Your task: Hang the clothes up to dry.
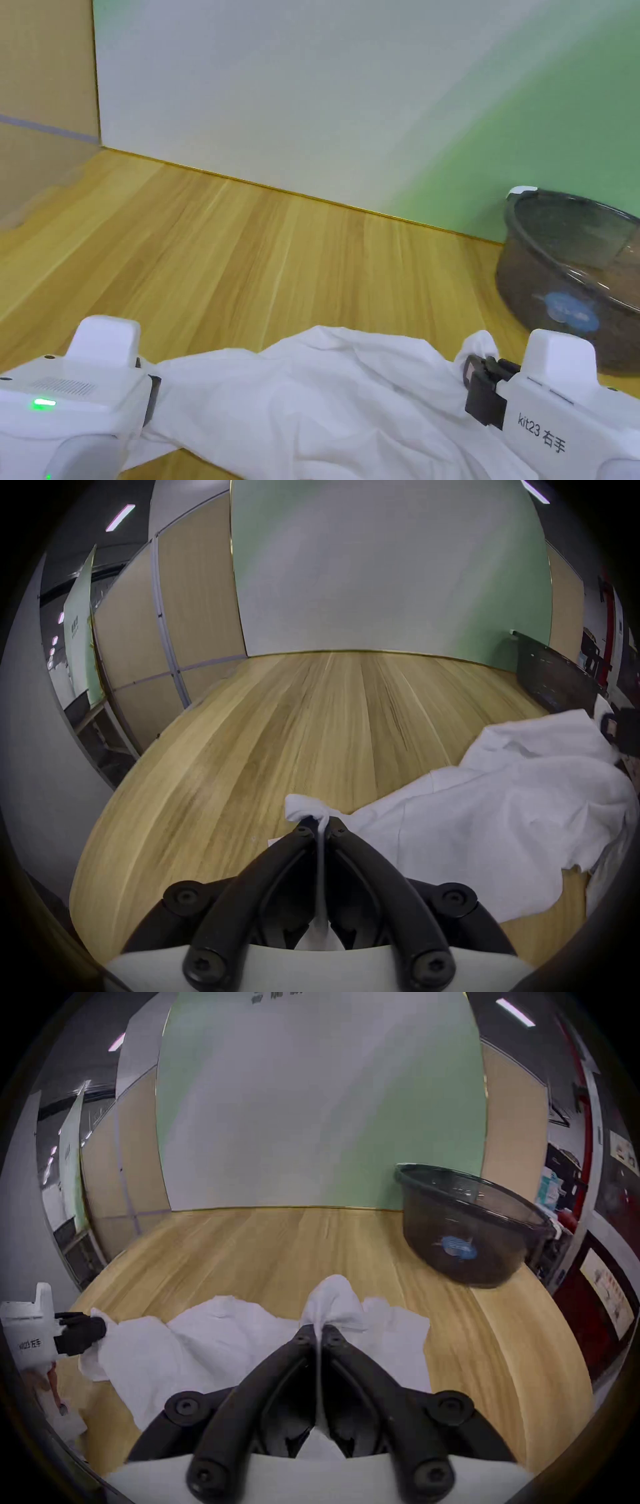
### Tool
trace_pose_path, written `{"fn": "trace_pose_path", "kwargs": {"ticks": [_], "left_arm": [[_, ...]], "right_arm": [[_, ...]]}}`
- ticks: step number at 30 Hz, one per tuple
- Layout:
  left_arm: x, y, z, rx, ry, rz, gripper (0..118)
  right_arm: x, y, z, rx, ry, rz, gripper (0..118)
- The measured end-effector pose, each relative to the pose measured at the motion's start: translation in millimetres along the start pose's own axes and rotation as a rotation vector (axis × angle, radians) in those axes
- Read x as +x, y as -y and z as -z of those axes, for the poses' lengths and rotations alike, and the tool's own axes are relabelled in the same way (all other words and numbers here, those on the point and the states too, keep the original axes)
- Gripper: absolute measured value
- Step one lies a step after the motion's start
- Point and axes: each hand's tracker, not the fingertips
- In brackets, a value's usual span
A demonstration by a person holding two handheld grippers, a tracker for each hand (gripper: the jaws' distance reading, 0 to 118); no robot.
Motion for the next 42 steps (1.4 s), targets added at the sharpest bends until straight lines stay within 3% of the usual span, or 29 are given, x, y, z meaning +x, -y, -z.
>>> {"fn": "trace_pose_path", "kwargs": {"ticks": [1, 4, 5, 8, 9, 13, 17, 22, 26, 31, 38, 40, 42], "left_arm": [[-2, -6, -4, 0.017, -0.002, -0.003, 0], [-10, -32, -21, 0.088, -0.005, -0.011, 0], [-14, -43, -25, 0.129, -0.002, -0.003, 0], [-20, -94, -53, 0.251, -0.001, 0.071, 0], [-23, -117, -68, 0.315, -0.016, 0.084, 0], [-35, -210, -135, 0.518, -0.092, 0.144, 0], [-42, -288, -217, 0.718, -0.159, 0.188, 0], [-48, -365, -311, 0.851, -0.281, 0.202, 0], [-65, -405, -373, 0.892, -0.26, 0.086, 0], [-72, -418, -422, 0.941, -0.304, 0.061, 0], [-70, -426, -422, 0.904, -0.271, 0.029, 0], [-68, -430, -414, 0.884, -0.274, 0.062, 0], [-64, -435, -401, 0.884, -0.304, 0.086, 0]], "right_arm": [[1, -1, -3, 0.047, 0.005, 0.038, 1], [-2, -17, -12, 0.071, 0.066, -0.053, 1], [0, -24, -21, 0.127, 0.068, -0.035, 1], [3, -73, -55, 0.229, 0.069, -0.041, 1], [4, -93, -69, 0.264, 0.074, -0.077, 1], [25, -172, -124, 0.445, 0.169, -0.127, 1], [26, -245, -187, 0.483, 0.164, -0.127, 1], [38, -317, -273, 0.621, 0.219, -0.032, 1], [42, -352, -332, 0.657, 0.255, -0.045, 1], [46, -368, -377, 0.709, 0.328, -0.044, 1], [52, -378, -391, 0.707, 0.346, -0.027, 1], [51, -388, -385, 0.683, 0.381, -0.06, 1], [52, -396, -375, 0.68, 0.394, -0.042, 1]]}}
